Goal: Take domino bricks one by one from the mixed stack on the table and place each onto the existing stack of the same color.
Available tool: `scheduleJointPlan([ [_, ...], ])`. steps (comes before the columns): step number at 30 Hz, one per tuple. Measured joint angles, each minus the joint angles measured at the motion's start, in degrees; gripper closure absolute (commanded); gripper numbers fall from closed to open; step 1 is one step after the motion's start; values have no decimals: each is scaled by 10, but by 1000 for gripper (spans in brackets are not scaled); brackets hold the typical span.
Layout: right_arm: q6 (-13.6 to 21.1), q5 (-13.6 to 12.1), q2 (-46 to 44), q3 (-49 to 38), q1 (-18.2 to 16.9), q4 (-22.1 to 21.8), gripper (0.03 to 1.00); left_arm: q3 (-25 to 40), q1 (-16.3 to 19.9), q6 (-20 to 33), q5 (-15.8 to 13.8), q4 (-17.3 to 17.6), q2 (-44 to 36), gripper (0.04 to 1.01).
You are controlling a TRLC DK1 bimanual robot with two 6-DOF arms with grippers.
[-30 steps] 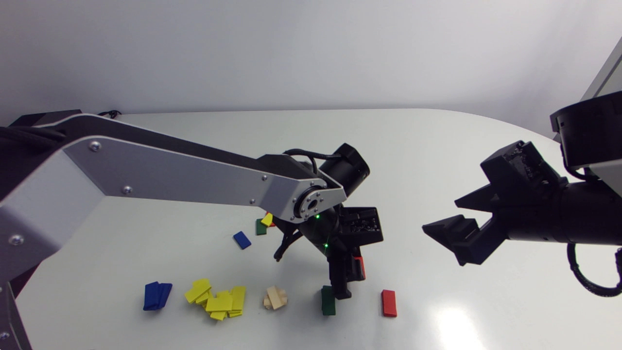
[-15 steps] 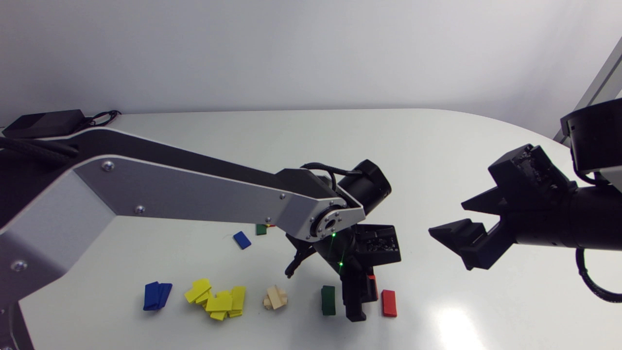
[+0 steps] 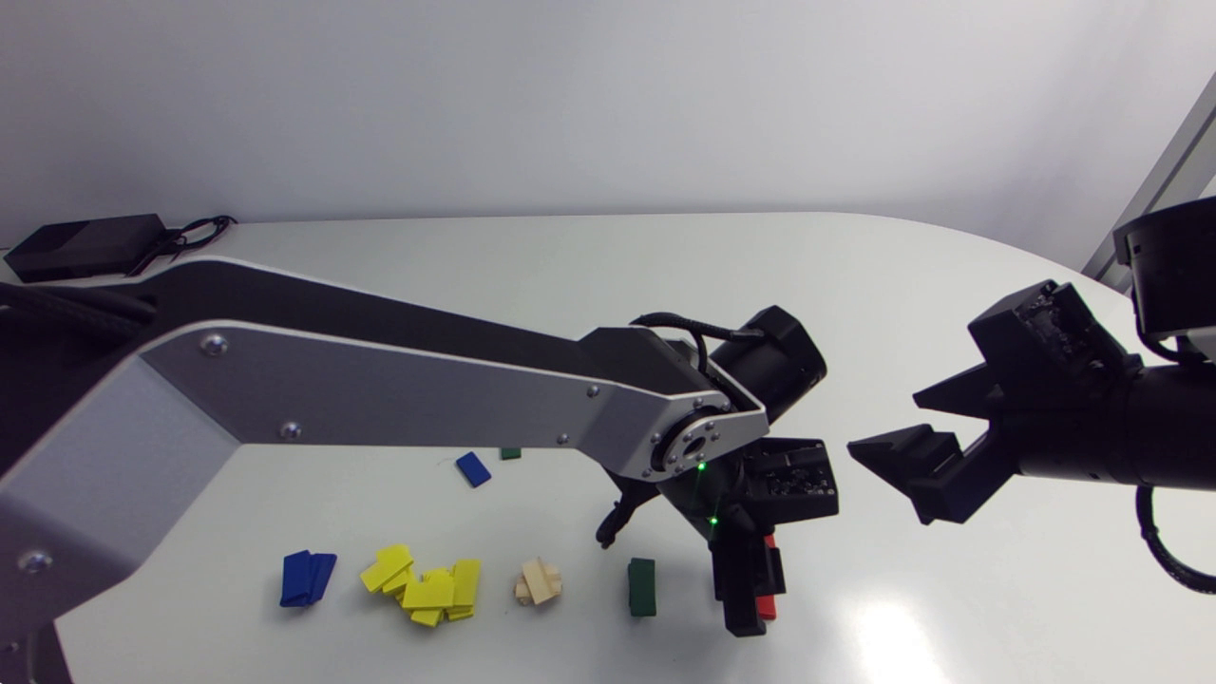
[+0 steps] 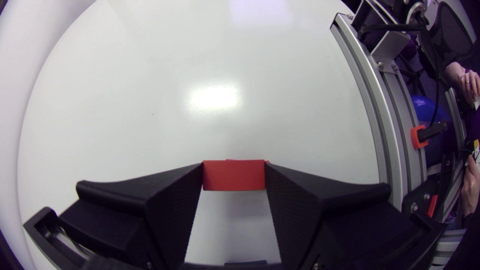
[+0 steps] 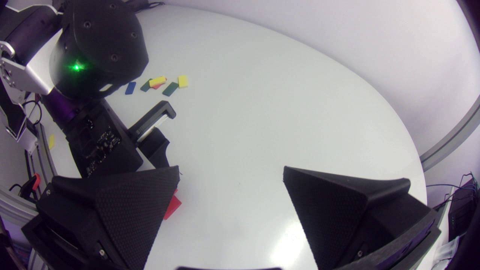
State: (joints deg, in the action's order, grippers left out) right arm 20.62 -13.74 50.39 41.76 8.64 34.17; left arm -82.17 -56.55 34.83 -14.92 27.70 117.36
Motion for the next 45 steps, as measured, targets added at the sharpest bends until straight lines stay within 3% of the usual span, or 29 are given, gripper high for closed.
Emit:
scheduleJointPlan([
  [7, 4, -6, -2, 0, -19, 0, 66, -2, -2, 0, 3, 6, 12, 561],
  [22, 17, -8, -15, -3, -94, 0, 66, -7, -9, -5, 4, 16, 16, 561],
  [45, 26, -12, -27, -16, -99, 2, 66, -41, -27, -5, 19, 51, 44, 559],
])
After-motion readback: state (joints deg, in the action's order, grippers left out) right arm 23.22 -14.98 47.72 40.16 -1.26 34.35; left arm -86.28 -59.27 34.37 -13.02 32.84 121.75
